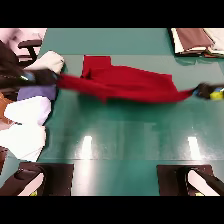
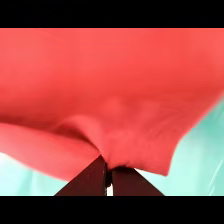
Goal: Fold the shirts.
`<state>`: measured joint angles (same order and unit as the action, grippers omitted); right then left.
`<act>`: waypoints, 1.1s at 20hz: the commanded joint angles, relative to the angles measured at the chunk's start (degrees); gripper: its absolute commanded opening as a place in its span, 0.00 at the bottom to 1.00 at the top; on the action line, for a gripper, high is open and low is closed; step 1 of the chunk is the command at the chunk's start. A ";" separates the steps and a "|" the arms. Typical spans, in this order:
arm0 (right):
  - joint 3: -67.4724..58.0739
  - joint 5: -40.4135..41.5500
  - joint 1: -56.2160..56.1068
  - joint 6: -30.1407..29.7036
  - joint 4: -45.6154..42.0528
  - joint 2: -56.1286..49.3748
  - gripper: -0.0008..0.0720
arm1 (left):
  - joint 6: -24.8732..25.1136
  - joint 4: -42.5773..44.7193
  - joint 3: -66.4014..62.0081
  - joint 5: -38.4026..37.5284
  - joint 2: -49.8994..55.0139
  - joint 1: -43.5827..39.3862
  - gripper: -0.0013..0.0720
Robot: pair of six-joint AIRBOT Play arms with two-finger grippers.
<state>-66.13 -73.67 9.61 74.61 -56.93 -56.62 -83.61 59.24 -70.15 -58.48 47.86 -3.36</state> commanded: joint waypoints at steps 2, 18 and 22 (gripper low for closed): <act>-21.40 -1.03 -0.39 2.05 -0.31 9.44 0.03 | 0.02 1.73 -23.82 -0.15 -7.54 0.00 0.05; -44.65 -20.50 -0.72 15.43 -12.24 -6.47 0.03 | -3.54 9.35 -38.77 -16.61 12.72 0.00 0.05; -36.52 -22.69 -1.84 14.14 -12.31 -19.61 0.03 | -3.39 4.76 -25.11 -16.98 26.97 0.00 0.05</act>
<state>-107.92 -94.41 8.58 89.34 -69.06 -68.55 -86.59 66.30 -103.02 -73.36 65.63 -3.42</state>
